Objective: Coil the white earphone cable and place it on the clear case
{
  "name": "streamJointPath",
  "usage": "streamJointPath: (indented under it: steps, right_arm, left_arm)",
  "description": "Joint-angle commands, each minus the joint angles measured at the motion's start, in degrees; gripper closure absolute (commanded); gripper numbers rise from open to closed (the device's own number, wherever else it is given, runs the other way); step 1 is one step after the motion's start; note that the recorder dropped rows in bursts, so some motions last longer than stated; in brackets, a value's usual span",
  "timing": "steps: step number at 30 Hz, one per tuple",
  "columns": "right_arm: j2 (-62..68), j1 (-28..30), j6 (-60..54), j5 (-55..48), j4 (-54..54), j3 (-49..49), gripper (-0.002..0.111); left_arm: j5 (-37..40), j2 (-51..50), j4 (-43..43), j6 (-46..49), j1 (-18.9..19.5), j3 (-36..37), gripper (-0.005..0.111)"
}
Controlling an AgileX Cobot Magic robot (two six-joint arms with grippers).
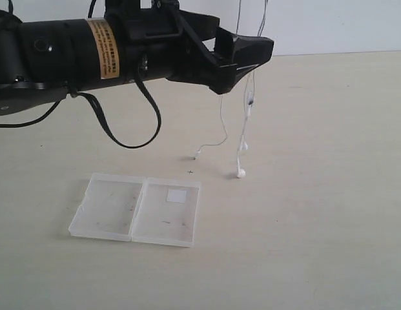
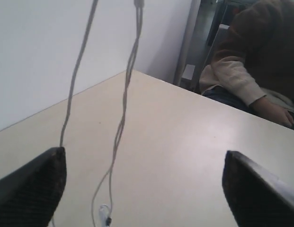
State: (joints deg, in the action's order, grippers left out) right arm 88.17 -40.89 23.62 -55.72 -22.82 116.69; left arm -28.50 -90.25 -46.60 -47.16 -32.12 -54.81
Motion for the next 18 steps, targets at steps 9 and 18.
streamJointPath:
  steps: [9, 18]
  right_arm:
    - [-6.07, -1.83, -0.42, 0.46, -3.59, -0.36, 0.108]
    - [-14.16, -1.83, 0.17, 6.41, -5.93, -13.65, 0.108]
  left_arm:
    - [-0.31, 5.91, -1.17, -3.26, -0.17, 0.1, 0.022]
    - [-0.75, 5.93, -1.93, -5.53, -1.3, 0.1, 0.022]
